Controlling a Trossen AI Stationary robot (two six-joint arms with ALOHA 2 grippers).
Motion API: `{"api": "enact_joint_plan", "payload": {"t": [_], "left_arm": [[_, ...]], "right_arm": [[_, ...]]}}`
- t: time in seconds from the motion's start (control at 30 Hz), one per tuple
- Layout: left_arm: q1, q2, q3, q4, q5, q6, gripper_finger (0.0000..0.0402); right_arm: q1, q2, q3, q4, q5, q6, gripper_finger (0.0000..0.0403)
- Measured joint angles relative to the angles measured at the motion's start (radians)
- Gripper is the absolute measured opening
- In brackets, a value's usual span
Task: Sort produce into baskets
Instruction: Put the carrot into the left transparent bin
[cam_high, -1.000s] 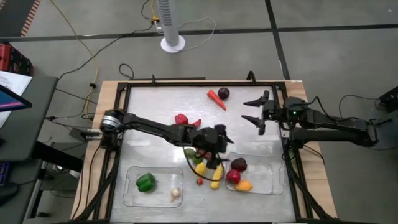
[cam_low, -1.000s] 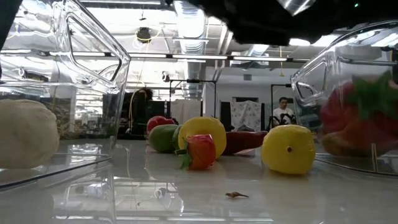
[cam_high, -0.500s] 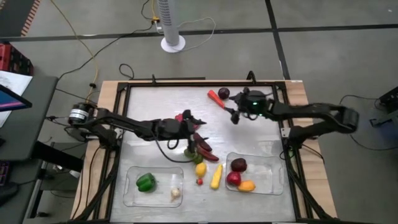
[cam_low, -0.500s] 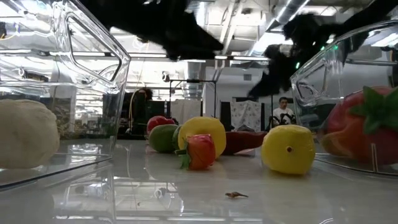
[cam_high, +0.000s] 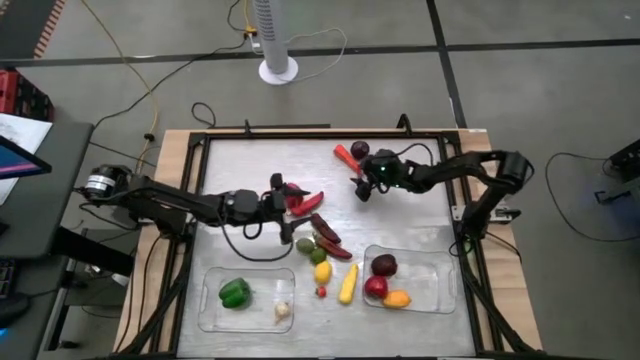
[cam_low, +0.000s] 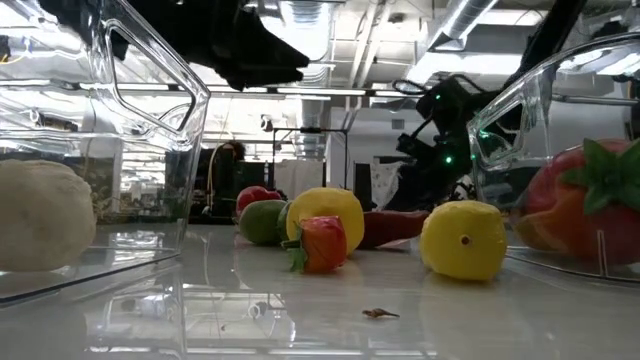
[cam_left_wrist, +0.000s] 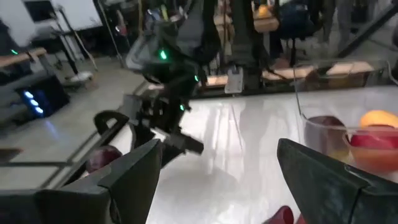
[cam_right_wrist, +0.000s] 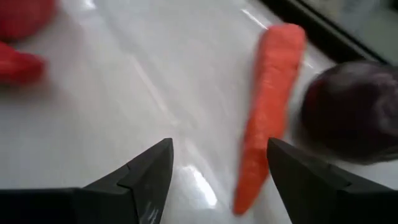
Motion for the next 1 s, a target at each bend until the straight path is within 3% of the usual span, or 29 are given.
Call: {"api": "enact_joint_plan", "payload": {"t": [0.1,0.23,0.37,0.7,1.0], "left_arm": [[-0.003,-0.038,-0.078,0.097,-0.054,0.007,0.0306],[-0.002,-0.095,-0.143,0.162,-0.14,0.007,0.0306],[-0.003,-0.156,-0.15,0.149,-0.186,0.025,0.0306],[-0.004,-0.197,-0.149,0.061,-0.18,-0.066,0.0306],[-0.004,-0.197,-0.149,0.059,-0.18,-0.083,0.0306]], "right_arm": [[0.002,0.03,0.025,-0.012,0.1,-0.004,0.0282],[0.0,0.046,0.037,-0.013,0.143,-0.031,0.0281],[-0.019,0.045,0.037,-0.009,0.14,-0.033,0.0281],[-0.04,0.045,0.037,-0.008,0.086,-0.024,0.0276],[-0.038,0.045,0.037,-0.043,0.074,-0.026,0.0189]]}}
